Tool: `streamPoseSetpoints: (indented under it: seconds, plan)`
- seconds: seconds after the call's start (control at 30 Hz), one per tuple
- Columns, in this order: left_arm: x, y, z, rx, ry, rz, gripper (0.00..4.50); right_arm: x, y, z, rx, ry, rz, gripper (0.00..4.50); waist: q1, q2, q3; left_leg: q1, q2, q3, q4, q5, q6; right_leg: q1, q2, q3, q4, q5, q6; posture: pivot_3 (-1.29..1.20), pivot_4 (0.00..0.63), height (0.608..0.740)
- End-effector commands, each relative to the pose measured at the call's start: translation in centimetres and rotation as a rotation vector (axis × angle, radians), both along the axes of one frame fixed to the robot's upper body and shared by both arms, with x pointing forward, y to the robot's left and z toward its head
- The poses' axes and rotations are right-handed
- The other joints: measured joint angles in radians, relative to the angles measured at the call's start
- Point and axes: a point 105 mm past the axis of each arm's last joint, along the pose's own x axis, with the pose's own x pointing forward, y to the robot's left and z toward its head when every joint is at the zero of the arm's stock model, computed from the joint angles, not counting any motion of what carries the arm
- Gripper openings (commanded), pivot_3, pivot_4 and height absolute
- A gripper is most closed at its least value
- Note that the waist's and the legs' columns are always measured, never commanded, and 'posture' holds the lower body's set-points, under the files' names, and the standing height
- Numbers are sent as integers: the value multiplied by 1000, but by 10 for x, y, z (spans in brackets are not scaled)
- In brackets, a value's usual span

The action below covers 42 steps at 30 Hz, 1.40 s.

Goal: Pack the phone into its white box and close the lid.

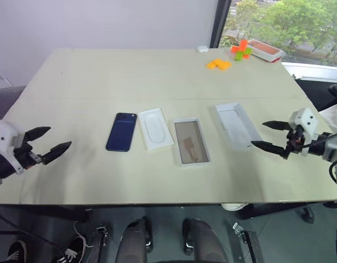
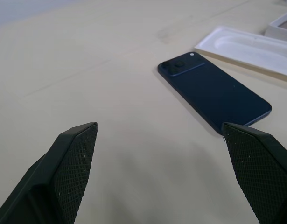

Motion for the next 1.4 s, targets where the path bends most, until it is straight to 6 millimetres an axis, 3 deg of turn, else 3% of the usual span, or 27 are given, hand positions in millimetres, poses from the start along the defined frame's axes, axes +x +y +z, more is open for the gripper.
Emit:
streamPoseSetpoints:
  seconds: [0.03, 0.43, 0.97, 1.17, 1.33, 1.4]
  plan:
    - [1, 2, 8, 15, -38, 10, 4473, 3, 3, 12, -8, -55, 13, 4496, 0, 0, 0, 0, 0, 0, 0, 0, 0, 0, 0, 0, 0, 0, 0, 0, 150, 740]
    - [8, -8, 12, -16, -57, -3, 4473, 8, 7, 14, -10, -65, 24, 4496, -1, 0, 0, 0, 0, 0, 1, 0, 0, 0, 0, 0, 1, 0, 0, 0, 150, 740]
    - [22, -52, 13, -127, 72, -92, 4473, 8, 14, 15, -14, -69, 47, 4496, 0, 0, 0, 0, 0, 1, 2, 0, 0, 4, 2, 0, 2, 0, 1, 0, 150, 740]
    - [32, -59, 17, -253, 184, -60, 4473, 9, 33, 18, -19, -54, 122, 4496, 1, 0, 0, 0, -1, 0, 3, 0, 0, 4, 4, 0, 3, 1, 3, 0, 150, 740]
    - [45, -87, 27, -369, 262, -73, 4473, 13, 56, 32, -20, -98, 193, 4496, 2, 0, 0, 1, -1, 0, 6, 0, 1, 6, 5, 0, 3, 4, 7, 0, 150, 740]
    - [52, -98, 16, -334, 329, -44, 4473, 16, 67, 38, -28, -120, 222, 4496, 2, 0, 0, 1, -1, 0, 8, 1, 1, 8, 5, 0, 3, 4, 8, 0, 150, 740]
